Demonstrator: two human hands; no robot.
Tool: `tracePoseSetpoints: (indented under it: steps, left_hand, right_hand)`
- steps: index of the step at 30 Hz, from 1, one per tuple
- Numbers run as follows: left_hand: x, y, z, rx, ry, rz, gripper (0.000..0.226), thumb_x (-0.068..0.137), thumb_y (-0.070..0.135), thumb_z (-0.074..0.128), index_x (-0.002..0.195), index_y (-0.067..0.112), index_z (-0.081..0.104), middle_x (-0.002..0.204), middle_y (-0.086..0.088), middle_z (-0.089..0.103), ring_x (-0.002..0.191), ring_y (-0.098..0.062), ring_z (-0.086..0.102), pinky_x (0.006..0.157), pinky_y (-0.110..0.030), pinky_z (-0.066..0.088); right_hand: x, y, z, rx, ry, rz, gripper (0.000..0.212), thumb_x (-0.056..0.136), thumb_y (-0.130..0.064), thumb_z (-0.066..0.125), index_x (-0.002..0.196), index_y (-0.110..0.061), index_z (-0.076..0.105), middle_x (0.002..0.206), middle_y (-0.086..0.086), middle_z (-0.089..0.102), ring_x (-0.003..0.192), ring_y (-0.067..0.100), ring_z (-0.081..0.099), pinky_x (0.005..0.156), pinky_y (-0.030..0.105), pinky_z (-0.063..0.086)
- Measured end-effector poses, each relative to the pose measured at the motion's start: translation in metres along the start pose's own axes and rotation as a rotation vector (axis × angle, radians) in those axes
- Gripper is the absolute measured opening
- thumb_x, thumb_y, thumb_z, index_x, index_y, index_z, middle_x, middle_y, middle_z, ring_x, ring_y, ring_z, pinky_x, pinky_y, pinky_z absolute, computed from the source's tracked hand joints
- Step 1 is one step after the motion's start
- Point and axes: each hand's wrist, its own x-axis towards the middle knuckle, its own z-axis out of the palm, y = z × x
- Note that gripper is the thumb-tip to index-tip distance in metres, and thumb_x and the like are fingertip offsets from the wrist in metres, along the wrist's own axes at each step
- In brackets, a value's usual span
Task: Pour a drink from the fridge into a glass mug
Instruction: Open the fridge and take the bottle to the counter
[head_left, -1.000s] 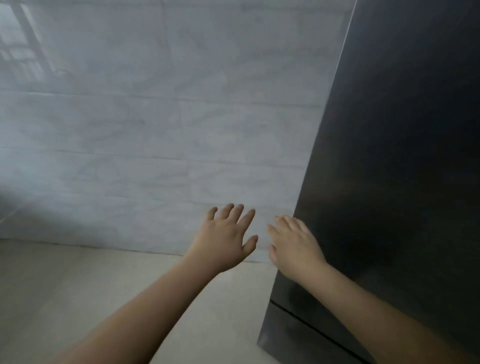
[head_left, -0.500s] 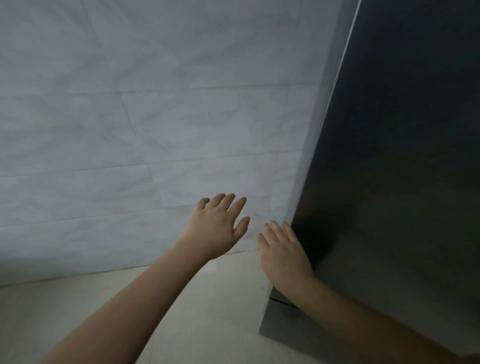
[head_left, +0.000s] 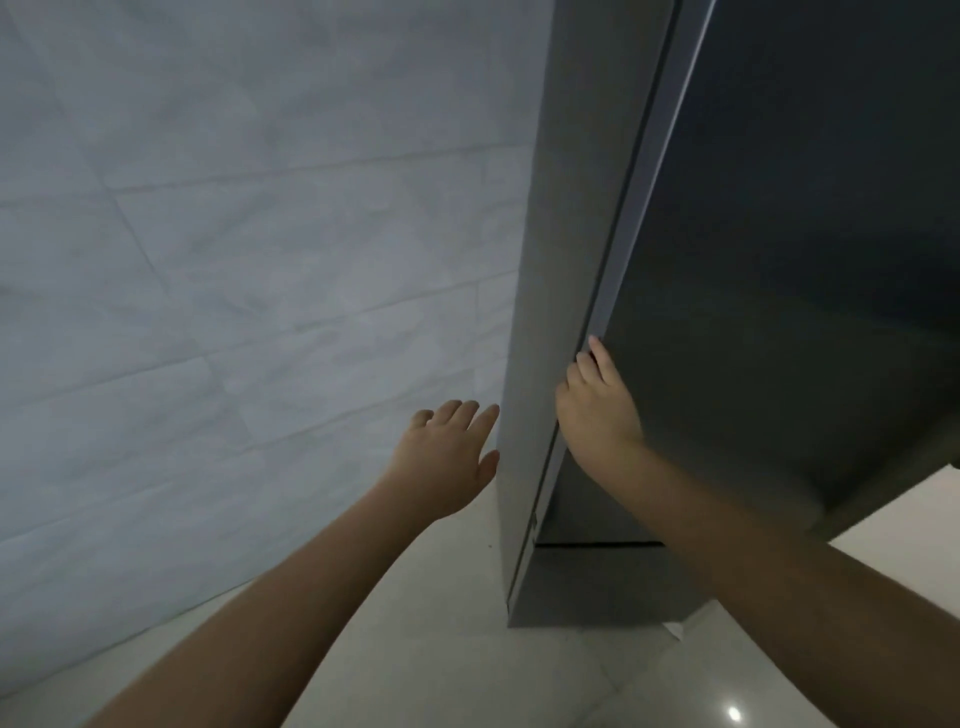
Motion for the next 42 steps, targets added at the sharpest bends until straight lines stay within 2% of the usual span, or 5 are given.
tracePoseSetpoints:
  steps: [10, 14, 25, 36, 42]
  left_hand:
    - [0.018, 0.036, 0.043, -0.154, -0.076, 0.041, 0.062, 0.1, 0.05, 0.036, 0.152, 0.019, 0.026, 0.152, -0.006, 0.04, 0.137, -0.026, 0.04, 0.111, -0.045, 0.034]
    - [0.03, 0.058, 0.066, -0.365, -0.255, -0.012, 0.066, 0.1, 0.047, 0.04, 0.156, 0.018, 0.019, 0.158, -0.008, 0.031, 0.14, -0.029, 0.037, 0.112, -0.044, 0.032]
    - [0.048, 0.1, 0.069, -0.361, -0.278, 0.034, 0.086, 0.098, 0.036, 0.051, 0.157, 0.01, -0.005, 0.166, -0.007, 0.003, 0.15, -0.024, 0.016, 0.119, -0.045, 0.024]
    - [0.015, 0.127, 0.083, -0.43, -0.155, 0.053, 0.085, 0.097, 0.036, 0.051, 0.157, 0.009, -0.003, 0.164, -0.009, 0.014, 0.146, -0.026, 0.026, 0.118, -0.041, 0.027]
    - [-0.019, 0.155, 0.095, -0.511, -0.165, 0.079, 0.09, 0.097, 0.038, 0.051, 0.156, 0.012, -0.012, 0.166, -0.005, 0.003, 0.147, -0.025, 0.025, 0.115, -0.043, 0.032]
  right_hand:
    - [-0.002, 0.011, -0.006, -0.165, 0.002, -0.066, 0.037, 0.094, -0.021, 0.052, 0.129, -0.011, 0.059, 0.135, 0.012, 0.05, 0.134, 0.033, 0.034, 0.119, 0.051, -0.004]
    - [-0.003, 0.012, -0.01, -0.17, -0.007, -0.074, 0.037, 0.098, -0.019, 0.044, 0.132, -0.01, 0.055, 0.141, 0.011, 0.044, 0.137, 0.032, 0.031, 0.119, 0.048, -0.002]
    - [-0.007, 0.02, -0.025, -0.111, -0.069, -0.106, 0.042, 0.102, -0.02, 0.033, 0.142, -0.01, 0.044, 0.152, 0.009, 0.033, 0.145, 0.028, 0.018, 0.121, 0.041, -0.006]
    - [-0.078, 0.032, 0.007, -0.104, 0.22, -0.235, 0.039, 0.095, -0.018, 0.052, 0.131, -0.007, 0.057, 0.141, 0.012, 0.051, 0.137, 0.03, 0.037, 0.116, 0.041, -0.008]
    - [-0.121, 0.043, 0.011, -0.058, 0.302, -0.304, 0.039, 0.091, -0.019, 0.059, 0.128, -0.008, 0.06, 0.137, 0.013, 0.055, 0.134, 0.03, 0.044, 0.122, 0.042, 0.015]
